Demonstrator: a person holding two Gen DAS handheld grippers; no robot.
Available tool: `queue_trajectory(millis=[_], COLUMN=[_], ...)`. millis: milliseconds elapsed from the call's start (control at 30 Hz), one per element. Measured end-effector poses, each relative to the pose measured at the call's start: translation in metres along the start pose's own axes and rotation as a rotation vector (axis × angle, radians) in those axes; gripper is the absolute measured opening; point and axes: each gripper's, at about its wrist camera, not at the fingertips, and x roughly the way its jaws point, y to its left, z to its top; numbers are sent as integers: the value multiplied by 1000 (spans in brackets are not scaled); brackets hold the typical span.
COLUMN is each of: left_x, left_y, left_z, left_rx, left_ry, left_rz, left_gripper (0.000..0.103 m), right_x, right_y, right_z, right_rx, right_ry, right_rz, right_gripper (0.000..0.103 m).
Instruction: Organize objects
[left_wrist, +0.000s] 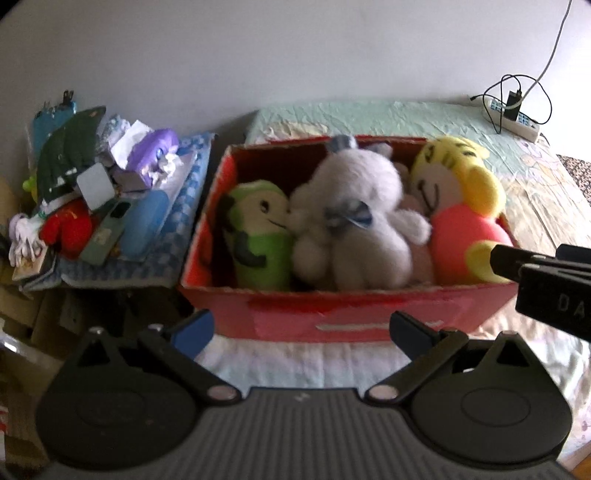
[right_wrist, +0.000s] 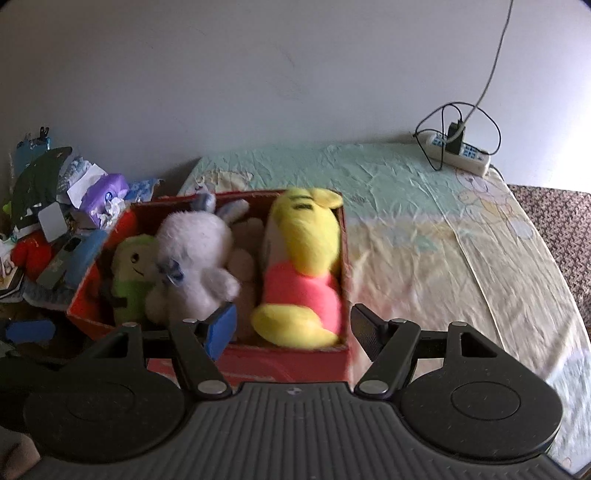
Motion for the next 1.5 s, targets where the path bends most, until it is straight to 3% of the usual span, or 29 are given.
queue_trajectory(millis=[500, 1133, 1500], left_x=[21, 34, 30], left_y=[35, 36, 33], left_z=[26, 25, 20], left_rx=[22, -12, -2], left_ry=[-5, 36, 13], left_rz=[-49, -37, -17], left_gripper=[101, 101, 101], right_x=[13, 22, 24], right_y=[31, 28, 29], right_z=[12, 10, 9], right_rx=[28, 15, 7], right_ry=[-23, -3, 4], right_rz=[-95, -86, -101], right_gripper=[79, 81, 81])
